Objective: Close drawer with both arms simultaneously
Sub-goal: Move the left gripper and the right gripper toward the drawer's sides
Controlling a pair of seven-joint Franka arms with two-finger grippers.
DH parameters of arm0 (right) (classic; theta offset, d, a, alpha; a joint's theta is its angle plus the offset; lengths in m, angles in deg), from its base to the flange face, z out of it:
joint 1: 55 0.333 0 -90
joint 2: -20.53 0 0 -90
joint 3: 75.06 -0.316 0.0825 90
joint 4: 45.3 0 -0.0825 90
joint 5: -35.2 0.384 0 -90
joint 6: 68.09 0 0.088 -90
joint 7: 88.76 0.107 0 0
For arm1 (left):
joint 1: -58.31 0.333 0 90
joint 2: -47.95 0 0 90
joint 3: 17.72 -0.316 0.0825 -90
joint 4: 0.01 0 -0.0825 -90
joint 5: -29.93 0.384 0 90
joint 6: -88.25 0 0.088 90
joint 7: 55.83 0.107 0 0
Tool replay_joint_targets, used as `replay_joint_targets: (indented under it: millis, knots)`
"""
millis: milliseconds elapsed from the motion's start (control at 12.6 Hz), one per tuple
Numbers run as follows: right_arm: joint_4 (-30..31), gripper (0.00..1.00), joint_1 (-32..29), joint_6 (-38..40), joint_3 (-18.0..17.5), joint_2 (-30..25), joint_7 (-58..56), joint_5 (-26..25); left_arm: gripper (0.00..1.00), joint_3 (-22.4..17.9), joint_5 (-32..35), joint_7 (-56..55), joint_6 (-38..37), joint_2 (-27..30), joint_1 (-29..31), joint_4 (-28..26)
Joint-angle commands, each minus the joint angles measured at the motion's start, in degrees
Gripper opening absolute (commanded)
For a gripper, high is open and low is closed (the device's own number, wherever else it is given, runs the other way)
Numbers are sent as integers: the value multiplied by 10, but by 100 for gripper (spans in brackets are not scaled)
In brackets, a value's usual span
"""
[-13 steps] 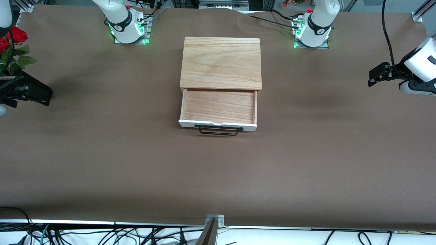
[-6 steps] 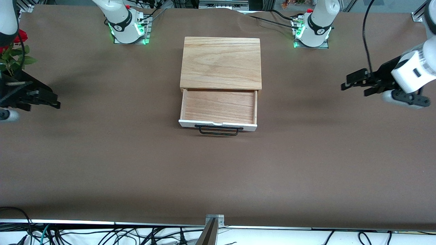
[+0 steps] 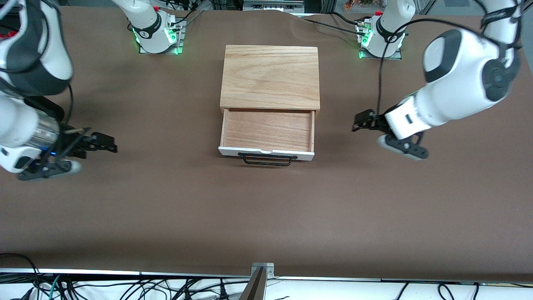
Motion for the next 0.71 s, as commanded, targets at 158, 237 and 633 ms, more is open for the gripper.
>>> replay_joint_targets:
  millis: [158,237,633]
  knots:
    - [-6,100,67,-107,1,55,8,45,100,7,-79,3,67,-75,-8,13]
    - [-6,100,72,-135,1,67,8,58,100,8,-86,3,78,-89,-13,16]
    - [-6,100,131,-219,1,114,6,145,100,26,-179,3,222,-171,-44,28]
